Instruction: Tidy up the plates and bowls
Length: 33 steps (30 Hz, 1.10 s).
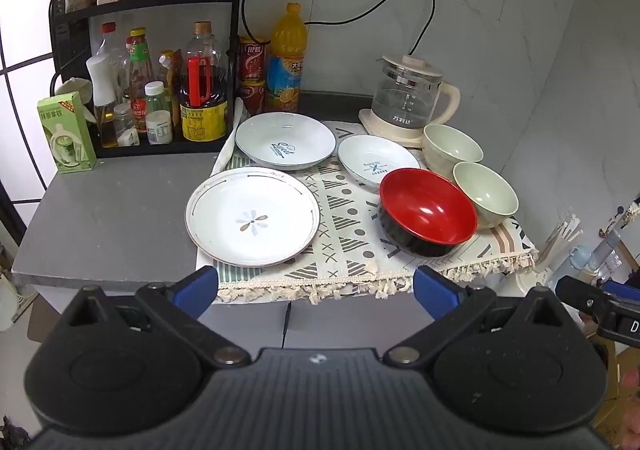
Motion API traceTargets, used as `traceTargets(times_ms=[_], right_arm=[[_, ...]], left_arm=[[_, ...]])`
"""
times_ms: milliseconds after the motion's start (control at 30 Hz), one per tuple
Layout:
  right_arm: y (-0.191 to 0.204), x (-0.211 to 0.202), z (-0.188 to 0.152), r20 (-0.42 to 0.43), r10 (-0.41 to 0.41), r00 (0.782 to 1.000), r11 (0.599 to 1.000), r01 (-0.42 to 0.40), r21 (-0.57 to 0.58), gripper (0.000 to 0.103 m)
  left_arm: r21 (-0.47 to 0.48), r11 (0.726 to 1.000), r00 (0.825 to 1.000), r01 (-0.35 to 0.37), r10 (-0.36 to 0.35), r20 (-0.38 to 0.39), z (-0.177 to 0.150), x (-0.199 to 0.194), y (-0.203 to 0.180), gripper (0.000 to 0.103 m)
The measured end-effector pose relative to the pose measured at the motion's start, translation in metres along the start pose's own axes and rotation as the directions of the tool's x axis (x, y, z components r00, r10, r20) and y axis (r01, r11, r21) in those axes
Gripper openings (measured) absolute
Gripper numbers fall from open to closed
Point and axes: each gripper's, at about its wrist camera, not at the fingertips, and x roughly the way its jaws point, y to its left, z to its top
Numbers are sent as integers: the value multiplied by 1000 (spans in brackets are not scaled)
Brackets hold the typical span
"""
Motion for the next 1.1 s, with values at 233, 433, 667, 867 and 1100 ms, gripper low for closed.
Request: traceTargets(times_ms=[233, 433, 667, 867, 1100], right_arm=[[-2, -2, -2, -8, -1, 1000, 1000, 1, -12, 103], [-2, -5, -4, -1, 1, 1000, 1000, -1, -11, 103], [-5, -6, -5, -5, 4, 1000, 1000, -4, -6, 103], [-5, -8, -4, -5, 0, 1000, 1000, 0, -5, 103], [-7, -9, -3, -3, -3, 1000, 1000, 3, -11, 103]], left_arm=[[5, 1000, 1000, -3, 3, 0, -3, -3, -1, 102], [-5, 1000, 1000, -25, 25, -4, -2, -6, 5, 102], [-3, 1000, 1000, -25, 25, 2, 0, -8, 7, 102], [12, 1000, 1000, -19, 19, 9, 1, -9, 0, 102], [12, 1000, 1000, -17, 17, 12, -2, -10, -2, 102]])
